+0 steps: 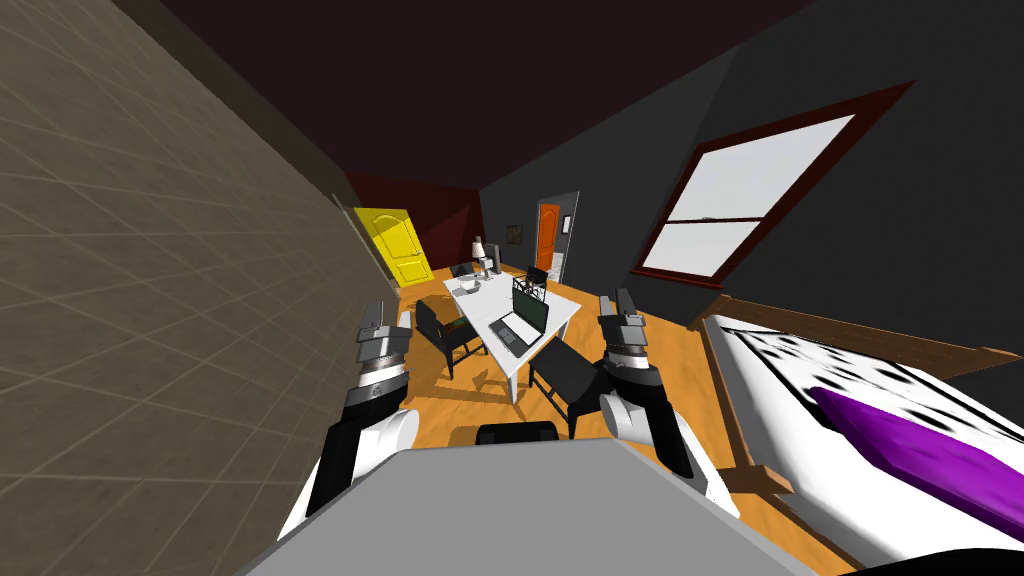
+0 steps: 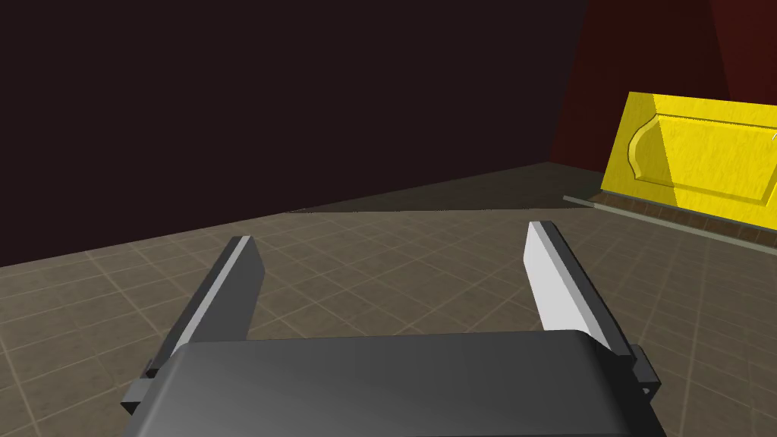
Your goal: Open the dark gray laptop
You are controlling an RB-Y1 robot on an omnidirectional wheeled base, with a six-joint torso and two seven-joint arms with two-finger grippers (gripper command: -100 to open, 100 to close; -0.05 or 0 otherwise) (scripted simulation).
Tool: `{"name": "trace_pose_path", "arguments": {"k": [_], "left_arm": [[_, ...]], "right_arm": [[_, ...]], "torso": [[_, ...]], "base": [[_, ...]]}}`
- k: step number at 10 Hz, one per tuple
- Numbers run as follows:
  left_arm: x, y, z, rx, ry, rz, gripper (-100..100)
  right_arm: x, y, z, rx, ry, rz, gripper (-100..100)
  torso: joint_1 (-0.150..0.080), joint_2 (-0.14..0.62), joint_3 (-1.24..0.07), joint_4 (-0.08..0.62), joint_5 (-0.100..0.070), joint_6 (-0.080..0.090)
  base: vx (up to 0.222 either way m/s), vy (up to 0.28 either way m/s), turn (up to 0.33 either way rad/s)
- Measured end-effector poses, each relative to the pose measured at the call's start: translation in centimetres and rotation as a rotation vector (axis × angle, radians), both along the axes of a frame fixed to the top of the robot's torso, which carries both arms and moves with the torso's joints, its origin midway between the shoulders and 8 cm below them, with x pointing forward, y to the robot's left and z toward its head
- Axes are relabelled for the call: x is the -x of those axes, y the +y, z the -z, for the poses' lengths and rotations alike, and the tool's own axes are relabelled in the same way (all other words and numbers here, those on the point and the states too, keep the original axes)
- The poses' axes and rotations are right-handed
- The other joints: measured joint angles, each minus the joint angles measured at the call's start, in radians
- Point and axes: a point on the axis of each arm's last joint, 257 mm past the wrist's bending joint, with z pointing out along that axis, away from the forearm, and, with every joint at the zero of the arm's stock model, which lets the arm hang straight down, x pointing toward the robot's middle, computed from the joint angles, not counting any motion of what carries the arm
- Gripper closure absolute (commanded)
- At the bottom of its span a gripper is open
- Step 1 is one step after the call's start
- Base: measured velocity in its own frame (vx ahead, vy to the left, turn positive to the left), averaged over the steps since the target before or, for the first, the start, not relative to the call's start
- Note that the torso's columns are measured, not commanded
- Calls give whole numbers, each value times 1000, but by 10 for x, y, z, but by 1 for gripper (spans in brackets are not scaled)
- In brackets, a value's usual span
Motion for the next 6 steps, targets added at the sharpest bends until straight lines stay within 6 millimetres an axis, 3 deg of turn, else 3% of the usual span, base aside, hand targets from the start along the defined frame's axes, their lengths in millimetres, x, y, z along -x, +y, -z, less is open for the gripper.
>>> {"name": "trace_pose_path", "arguments": {"k": [2, 6], "left_arm": [[0, 0, 0, 0, 0, 0, 0], [0, 0, 0, 0, 0, 0, 0]], "right_arm": [[0, 0, 0, 0, 0, 0, 0], [0, 0, 0, 0, 0, 0, 0]], "torso": [[0, 104, -209, 105, 0, 0], [0, 396, -792, 396, 0, 0]], "base": [[0, 0, 0], [0, 0, 0]]}}
